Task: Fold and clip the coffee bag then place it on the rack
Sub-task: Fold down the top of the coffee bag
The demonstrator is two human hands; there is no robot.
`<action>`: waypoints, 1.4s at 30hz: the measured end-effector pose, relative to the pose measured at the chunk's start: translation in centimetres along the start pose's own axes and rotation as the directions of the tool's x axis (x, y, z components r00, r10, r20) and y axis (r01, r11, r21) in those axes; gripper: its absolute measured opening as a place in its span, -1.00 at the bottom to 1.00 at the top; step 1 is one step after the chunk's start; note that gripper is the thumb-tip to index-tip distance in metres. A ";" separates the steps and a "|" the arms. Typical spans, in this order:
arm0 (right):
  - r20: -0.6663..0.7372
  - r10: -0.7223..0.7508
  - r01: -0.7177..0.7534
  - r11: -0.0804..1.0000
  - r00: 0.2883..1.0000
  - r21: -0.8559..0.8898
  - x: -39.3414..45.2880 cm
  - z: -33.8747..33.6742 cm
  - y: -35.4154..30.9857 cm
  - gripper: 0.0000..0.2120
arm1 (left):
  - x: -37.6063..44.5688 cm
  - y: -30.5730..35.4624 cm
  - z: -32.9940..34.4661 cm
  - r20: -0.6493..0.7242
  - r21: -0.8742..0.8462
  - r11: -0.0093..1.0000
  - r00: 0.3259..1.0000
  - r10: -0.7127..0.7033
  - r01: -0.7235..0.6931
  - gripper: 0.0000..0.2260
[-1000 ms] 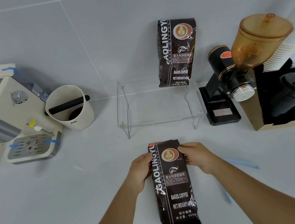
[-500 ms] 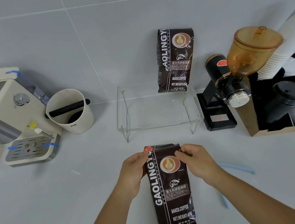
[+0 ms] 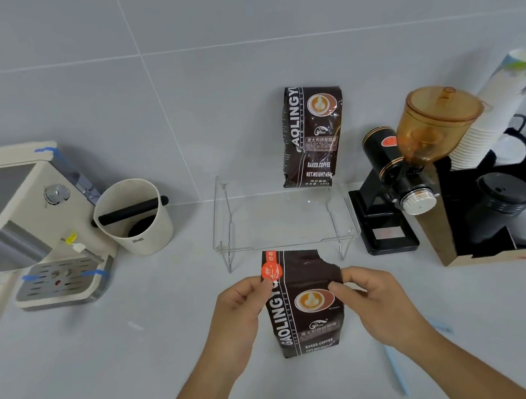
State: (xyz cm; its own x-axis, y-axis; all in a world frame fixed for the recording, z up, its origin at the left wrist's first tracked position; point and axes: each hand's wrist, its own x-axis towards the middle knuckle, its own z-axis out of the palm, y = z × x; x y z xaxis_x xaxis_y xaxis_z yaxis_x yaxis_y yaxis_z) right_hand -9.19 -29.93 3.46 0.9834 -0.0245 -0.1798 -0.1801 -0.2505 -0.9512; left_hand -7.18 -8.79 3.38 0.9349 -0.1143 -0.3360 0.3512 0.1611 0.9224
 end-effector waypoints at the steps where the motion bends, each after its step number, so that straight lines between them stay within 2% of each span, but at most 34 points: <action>1: -0.016 -0.013 0.012 0.999 1.000 -0.030 -0.1 -0.2 0.0 -0.88 | 0.0 0.0 0.2 0.001 0.015 1.000 1.000 0.008 -0.008 -0.83; 4: -0.060 -0.040 0.034 0.994 0.997 -0.104 -0.4 -0.6 0.3 -0.89 | 0.1 -0.2 0.5 0.003 0.078 0.997 1.000 0.016 -0.016 -0.85; 6: -0.062 -0.028 0.022 0.995 0.998 -0.093 -0.5 -0.8 0.3 -0.86 | 0.1 -0.2 0.8 -0.005 0.112 0.993 1.000 0.025 -0.024 -0.85; 13: -0.093 -0.002 0.020 0.983 0.996 0.183 0.3 -0.9 -1.9 -0.82 | 1.0 1.4 1.0 -0.040 0.187 0.977 0.993 0.115 -0.106 -0.85; 18: -0.083 -0.028 0.045 0.976 0.996 0.214 1.4 -0.2 -3.4 -0.79 | 1.2 1.8 1.4 -0.052 0.217 0.964 0.984 0.169 -0.154 -0.86; 22: -0.103 -0.066 0.081 0.987 0.992 0.142 1.8 0.1 -3.5 -0.77 | 1.4 1.9 0.8 -0.033 0.262 0.948 0.980 0.197 -0.181 -0.86; 30: -0.109 -0.119 0.132 0.984 0.987 0.116 1.7 -0.2 -3.2 -0.79 | 1.3 1.8 -0.1 0.021 0.312 0.932 0.982 0.189 -0.186 -0.86; 35: -0.091 -0.225 0.220 0.973 0.970 -0.066 1.3 -0.9 -3.0 -0.63 | 0.8 2.4 0.0 0.030 0.402 0.891 0.976 0.215 -0.209 -0.94; 36: -0.091 -0.236 0.227 0.969 0.968 -0.098 1.2 -0.8 -3.0 -0.61 | 0.6 2.6 0.0 0.014 0.414 0.885 0.973 0.228 -0.214 -0.89; 39: -0.113 -0.230 0.213 0.967 0.967 -0.141 0.9 -0.2 -2.8 -0.60 | 0.2 2.8 -0.2 0.043 0.528 0.804 0.954 0.298 -0.275 -0.61; 40: -0.119 -0.227 0.207 0.965 0.967 -0.160 0.8 0.0 -2.8 -0.63 | 0.0 2.8 -0.2 0.065 0.564 0.768 0.943 0.325 -0.304 -0.58; 42: -0.129 -0.227 0.199 0.960 0.965 -0.199 0.7 0.3 -2.9 -0.73 | -0.3 2.9 0.0 0.111 0.618 0.695 0.916 0.385 -0.367 -0.65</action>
State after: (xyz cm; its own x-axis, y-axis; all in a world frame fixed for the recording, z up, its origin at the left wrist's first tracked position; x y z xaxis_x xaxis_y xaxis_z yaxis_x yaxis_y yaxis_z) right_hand -8.01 -28.88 6.06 0.9930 -0.0919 0.0749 0.0273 -0.4375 -0.8988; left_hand -6.40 -8.26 6.16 0.9861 -0.1512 0.0687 -0.1308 -0.4522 0.8823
